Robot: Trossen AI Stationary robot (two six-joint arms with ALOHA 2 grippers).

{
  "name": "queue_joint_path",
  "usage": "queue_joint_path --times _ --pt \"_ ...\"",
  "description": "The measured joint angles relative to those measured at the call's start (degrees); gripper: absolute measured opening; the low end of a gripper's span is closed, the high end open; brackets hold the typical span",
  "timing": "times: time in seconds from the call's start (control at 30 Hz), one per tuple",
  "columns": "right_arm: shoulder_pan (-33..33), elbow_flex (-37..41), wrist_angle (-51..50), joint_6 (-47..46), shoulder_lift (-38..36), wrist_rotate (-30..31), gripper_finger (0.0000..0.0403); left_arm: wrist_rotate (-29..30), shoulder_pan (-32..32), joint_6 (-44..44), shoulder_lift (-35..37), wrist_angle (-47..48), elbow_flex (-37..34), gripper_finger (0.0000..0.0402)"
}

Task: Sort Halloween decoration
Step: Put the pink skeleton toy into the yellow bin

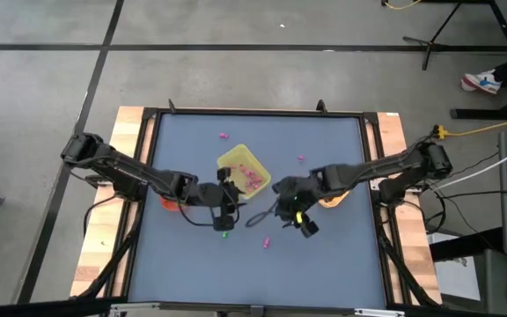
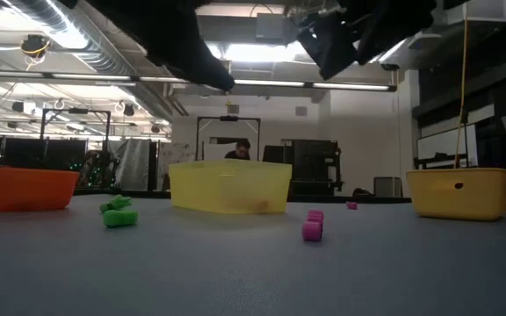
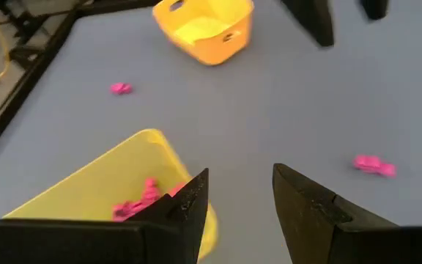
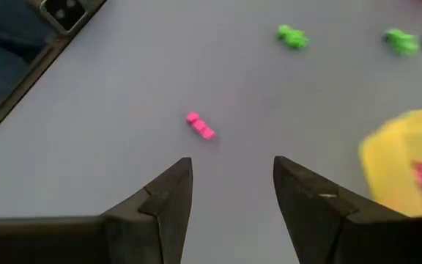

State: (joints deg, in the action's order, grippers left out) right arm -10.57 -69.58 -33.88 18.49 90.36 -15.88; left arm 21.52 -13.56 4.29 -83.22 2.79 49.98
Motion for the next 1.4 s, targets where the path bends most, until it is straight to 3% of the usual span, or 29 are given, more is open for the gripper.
queue_joint_path --times 0.3,0.5,1.03,1.4 --pt "-5.0 0.0 9.36 0.75 9.1 -0.18 0.0191 0.02 -7.01 0.09 0.0 1.46 0.0 0.0136" --pt "-5.72 -0.02 13.58 8.84 14.44 -0.18 0.0191 0.02 -10.43 0.08 0.0 1.64 0.0 0.0136" --pt "-5.52 -0.02 17.82 11.94 23.47 -0.17 0.0188 0.28 -12.75 0.09 0.0 2.19 0.0 0.0136" --pt "-5.55 -0.02 17.85 11.92 23.83 -0.24 0.0091 0.48 -12.73 0.09 0.0 2.4 0.0 0.0136"
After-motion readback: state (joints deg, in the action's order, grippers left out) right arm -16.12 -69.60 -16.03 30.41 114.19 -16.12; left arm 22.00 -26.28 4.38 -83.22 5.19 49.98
